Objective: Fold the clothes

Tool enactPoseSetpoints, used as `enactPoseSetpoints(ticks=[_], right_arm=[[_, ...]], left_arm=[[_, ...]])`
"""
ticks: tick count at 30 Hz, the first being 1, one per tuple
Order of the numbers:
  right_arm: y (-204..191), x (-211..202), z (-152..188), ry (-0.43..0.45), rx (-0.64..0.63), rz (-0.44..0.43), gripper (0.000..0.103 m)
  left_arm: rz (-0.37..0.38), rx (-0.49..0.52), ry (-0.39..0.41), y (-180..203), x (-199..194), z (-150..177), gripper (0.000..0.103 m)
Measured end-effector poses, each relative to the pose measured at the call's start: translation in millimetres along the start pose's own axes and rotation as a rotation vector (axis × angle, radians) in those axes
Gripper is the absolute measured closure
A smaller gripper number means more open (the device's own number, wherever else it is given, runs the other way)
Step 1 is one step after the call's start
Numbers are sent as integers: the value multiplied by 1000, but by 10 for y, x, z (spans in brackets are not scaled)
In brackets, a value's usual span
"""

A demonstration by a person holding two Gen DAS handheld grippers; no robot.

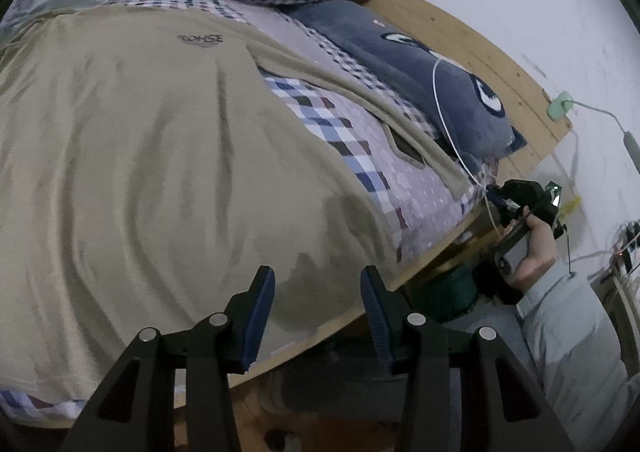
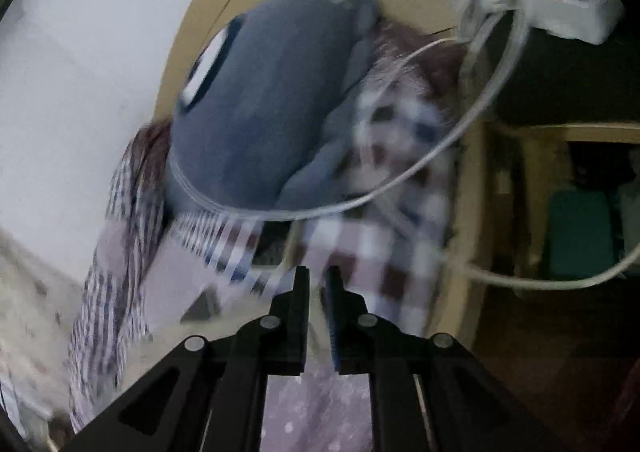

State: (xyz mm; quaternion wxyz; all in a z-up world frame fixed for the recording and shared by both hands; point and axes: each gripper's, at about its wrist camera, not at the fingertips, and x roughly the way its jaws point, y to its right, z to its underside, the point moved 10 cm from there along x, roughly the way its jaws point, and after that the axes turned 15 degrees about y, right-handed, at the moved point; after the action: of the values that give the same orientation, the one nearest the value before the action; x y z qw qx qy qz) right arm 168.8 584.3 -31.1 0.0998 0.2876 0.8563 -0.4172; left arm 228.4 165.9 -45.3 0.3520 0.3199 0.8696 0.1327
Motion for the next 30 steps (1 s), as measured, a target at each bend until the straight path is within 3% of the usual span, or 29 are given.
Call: enactPoseSetpoints(ticks=[6,9,11,14,16,18,20,23,30], right_arm=[[197,182,174,-106,140,-11,93],[59,230,275,-149,80,-40,83],[-34,259,342,-178,37,-60,66],[-172,302,441,-220,-27,-90,61],[-185,363,525,-240,-89,-62,61],[-173,406,583,-254,-112,-39,62],[-163,435,630,-265,-116,-29,68],[-233,415,631,-253,-121,-45,94],[-1248,-100,448,-9,-306,-200,96]], left_arm=[[24,27,-18,204,152,52,55],[41,39,-23,324,229,64,55],[52,47,-26,395,261,81,55],[55,58,-29,447,267,107,55],[53,56,-24,437,236,97,55],[46,47,-11,397,187,50,55],[39,37,3,345,136,-11,55],[28,11,43,224,7,-176,55],[-15,-63,149,-199,-424,-538,55]])
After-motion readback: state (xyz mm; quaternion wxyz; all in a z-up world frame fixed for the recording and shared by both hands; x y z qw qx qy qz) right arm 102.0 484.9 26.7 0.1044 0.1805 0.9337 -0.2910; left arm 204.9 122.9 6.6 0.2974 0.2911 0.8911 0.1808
